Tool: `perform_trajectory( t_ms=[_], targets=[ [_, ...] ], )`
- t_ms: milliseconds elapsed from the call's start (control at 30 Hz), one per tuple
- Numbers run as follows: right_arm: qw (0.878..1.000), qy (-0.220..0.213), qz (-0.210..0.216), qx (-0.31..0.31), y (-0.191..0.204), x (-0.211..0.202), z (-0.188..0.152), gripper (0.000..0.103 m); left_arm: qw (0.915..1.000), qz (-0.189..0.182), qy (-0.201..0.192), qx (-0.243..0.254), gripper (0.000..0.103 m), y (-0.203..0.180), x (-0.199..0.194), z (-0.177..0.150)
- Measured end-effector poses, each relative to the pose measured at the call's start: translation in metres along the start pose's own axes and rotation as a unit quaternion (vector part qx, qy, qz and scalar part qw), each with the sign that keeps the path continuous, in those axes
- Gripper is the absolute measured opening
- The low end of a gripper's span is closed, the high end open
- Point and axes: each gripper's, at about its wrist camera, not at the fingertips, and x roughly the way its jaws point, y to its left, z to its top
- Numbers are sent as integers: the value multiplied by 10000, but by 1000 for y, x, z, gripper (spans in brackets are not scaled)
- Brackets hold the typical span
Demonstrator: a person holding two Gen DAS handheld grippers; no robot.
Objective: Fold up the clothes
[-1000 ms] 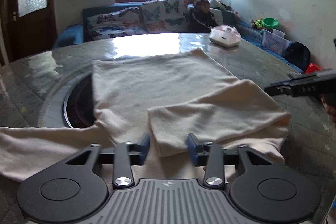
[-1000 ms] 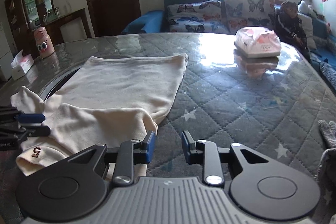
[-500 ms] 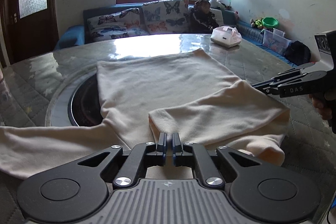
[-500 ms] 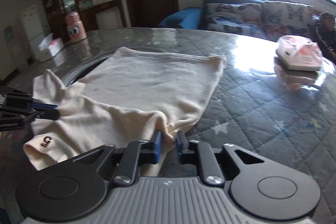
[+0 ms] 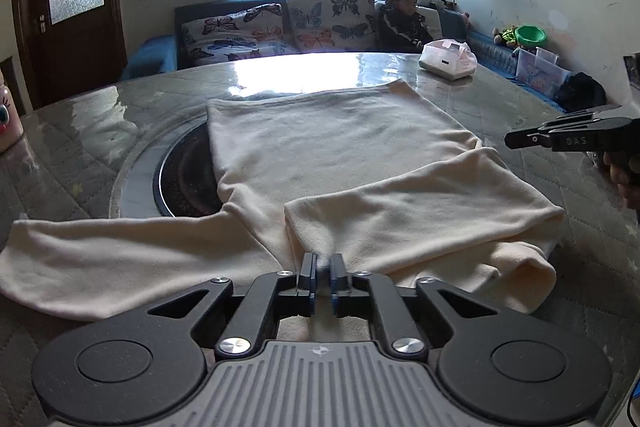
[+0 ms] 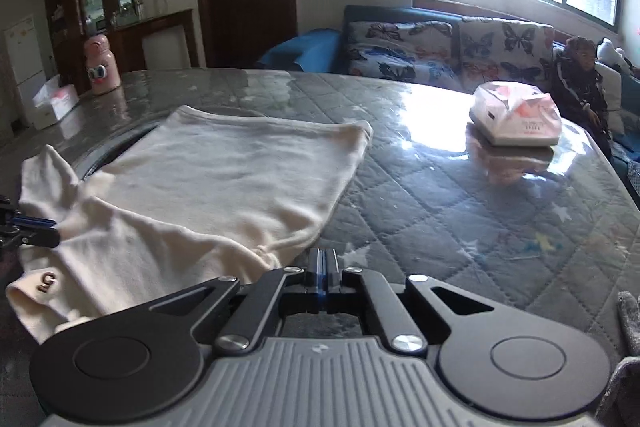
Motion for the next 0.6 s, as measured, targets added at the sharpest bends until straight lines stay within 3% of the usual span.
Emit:
perform_trajectory(
  t_ms=[300,567,600],
  targets=[
    [9982,90,503,-317,38,12,-1,5,9991,53,-419,-89,13,-1,-11,19],
    [9988,104,433,-225,46,21,-7,7,9988,-406,-272,60,13,-14,14,21],
    [9988,83,423,-220,47,18,-6,11,9989,-393,-209,110,13,-16,19,19]
  ],
)
